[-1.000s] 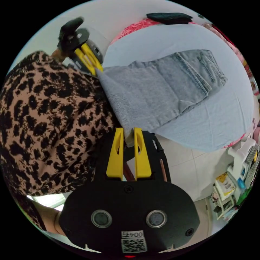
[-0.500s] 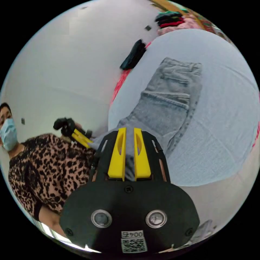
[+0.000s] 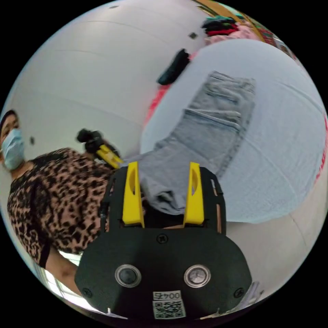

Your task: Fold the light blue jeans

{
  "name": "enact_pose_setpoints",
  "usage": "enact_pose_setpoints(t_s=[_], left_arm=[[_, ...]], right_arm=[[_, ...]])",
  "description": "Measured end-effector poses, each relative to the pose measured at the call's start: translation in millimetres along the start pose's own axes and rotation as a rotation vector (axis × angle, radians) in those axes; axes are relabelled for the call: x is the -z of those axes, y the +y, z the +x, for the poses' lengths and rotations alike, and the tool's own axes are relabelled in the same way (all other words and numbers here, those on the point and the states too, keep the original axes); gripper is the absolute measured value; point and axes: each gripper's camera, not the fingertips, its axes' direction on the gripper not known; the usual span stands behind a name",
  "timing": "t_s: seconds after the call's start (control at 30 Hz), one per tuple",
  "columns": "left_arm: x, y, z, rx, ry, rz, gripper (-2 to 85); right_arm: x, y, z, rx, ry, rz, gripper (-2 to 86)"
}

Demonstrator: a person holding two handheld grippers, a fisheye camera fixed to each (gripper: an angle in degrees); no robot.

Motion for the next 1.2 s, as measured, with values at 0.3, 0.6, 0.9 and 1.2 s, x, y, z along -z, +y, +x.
enact_pose_setpoints(t_s=[0.3, 0.6, 0.9, 1.2], left_arm=[[13.2, -13.2, -4.5, -0.026, 0.002, 0.005, 2.2], [72.4, -23.7, -31.8, -0.004, -0.063, 0.061, 1.9], [159.0, -82.0, -127.6, 0.058, -0.249, 0.038, 1.9], [155.7, -140.6, -262.2, 0.192, -0.234, -0.007, 1.8]], right_arm=[[-77.1, -21.2, -81.9, 0.311, 0.257, -0.576, 13.4], [-22.8, -44.5, -122.3, 0.319, 0.380, -0.409, 5.3], [30.4, -155.6, -101.5, 0.188, 0.592, -0.284, 5.0], [25.1, -249.0, -6.8, 0.080, 0.671, -0.345, 4.8]])
